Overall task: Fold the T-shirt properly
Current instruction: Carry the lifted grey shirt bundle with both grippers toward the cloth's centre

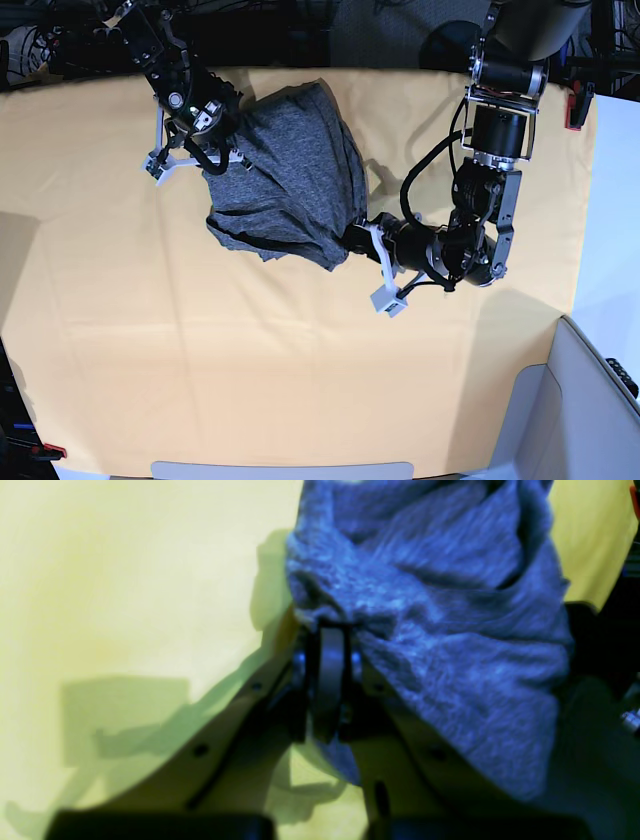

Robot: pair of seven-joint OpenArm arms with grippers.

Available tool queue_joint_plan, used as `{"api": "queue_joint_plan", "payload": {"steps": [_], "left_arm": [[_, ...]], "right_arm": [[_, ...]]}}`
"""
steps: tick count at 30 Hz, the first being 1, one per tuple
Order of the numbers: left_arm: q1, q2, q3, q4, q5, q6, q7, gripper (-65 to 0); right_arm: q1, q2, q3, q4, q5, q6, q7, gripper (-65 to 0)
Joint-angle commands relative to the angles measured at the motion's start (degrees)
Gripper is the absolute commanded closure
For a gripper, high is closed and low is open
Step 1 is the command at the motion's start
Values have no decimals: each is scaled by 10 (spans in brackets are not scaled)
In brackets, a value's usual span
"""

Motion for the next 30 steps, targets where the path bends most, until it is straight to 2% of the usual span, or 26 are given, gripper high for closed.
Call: {"api": "queue_joint_plan", "payload": {"steps": [1, 5, 10, 15, 18, 22, 26, 30], "left_arm": [[-20, -2, -2, 6, -12, -2, -9, -6], [-29, -2, -3, -22, -12, -2, -15, -6], [-44, -1, 19, -75, -12, -2, -49, -6], [-61, -2, 51, -104, -12, -2, -78, -6], [-73, 0, 53, -124, -12, -2, -91, -6], [-98, 7, 54, -158, -12, -2, -105, -6], [-101, 7, 55, -162, -12, -2, -105, -6], [-100, 5, 55, -162, -12, -2, -107, -6]], "right_arm": [[-5, -7, -15, 0, 65, -4, -60, -17], [-5, -23, -21, 0, 65, -4, -60, -17], [-5, -27, -21, -1, 64, -4, -60, -17], [6, -46, -48, -3, 12, -4, -62, -17], [18, -66, -67, -4, -34, -4, -96, -17], [39, -79, -117, -6, -93, -4, -105, -17], [39, -79, -125, -11, -118, -4, -105, -17], [38, -62, -122, -10, -122, -4, -105, -17]]}}
